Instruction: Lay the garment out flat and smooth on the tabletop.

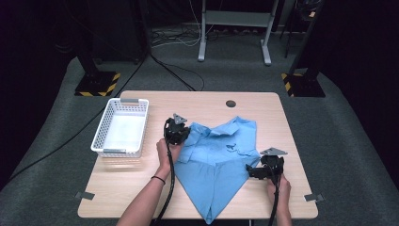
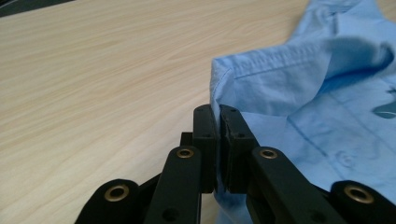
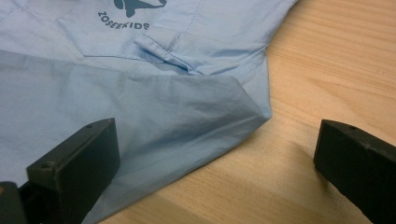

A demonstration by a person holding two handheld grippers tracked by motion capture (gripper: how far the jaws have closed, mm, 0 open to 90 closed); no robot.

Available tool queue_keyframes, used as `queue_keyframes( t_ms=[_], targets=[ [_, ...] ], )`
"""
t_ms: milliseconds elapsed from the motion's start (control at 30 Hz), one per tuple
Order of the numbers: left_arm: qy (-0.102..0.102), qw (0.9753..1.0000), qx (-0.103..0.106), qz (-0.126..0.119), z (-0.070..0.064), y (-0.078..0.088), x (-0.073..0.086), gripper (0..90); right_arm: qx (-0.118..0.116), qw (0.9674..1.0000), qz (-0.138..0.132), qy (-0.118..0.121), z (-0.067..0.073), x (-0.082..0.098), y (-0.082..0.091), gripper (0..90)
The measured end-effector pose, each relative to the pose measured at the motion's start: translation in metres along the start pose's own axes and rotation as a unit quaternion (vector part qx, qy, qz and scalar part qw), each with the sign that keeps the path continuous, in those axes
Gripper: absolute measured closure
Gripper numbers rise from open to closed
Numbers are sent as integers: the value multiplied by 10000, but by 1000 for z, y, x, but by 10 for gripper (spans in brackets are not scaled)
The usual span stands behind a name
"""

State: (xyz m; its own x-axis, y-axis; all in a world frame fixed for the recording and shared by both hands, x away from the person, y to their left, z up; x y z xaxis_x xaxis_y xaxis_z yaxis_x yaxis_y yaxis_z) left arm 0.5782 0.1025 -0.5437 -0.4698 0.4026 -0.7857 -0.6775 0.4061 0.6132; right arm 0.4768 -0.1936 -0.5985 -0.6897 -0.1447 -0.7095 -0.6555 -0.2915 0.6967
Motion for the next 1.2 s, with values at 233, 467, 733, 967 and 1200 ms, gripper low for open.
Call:
queue_keyframes(
  t_ms=[233,467,733,967,1200],
  targets=[
    [236,9983,-332,427,24,-13,20,830,-1,10000,-1,1,0,0,0,0],
    [333,9944,-548,843,34,-19,39,498,0,10000,-1,0,0,0,0,0],
    [285,9945,-449,899,22,-6,51,211,0,10000,0,1,0,0,0,0],
    [22,9962,-412,766,4,15,60,116,2,10000,0,3,0,0,0,0],
    [-108,9984,-67,557,-24,34,67,77,19,10000,-4,-17,0,0,0,0]
  ],
)
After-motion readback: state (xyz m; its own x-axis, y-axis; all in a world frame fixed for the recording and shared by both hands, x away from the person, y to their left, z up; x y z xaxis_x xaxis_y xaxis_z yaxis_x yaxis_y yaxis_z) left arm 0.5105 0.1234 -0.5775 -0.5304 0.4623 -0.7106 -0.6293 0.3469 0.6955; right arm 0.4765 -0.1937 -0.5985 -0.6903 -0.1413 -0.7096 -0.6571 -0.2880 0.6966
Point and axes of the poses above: each handheld gripper's, and its own axes: y roughly backward along the jaws, x roughly out of its underside, z roughly to its left, the point moved 10 cm from there along -y, roughly forward along the jaws, and after that the axes turned 8 degrees about -y, right-handed, at the moved point
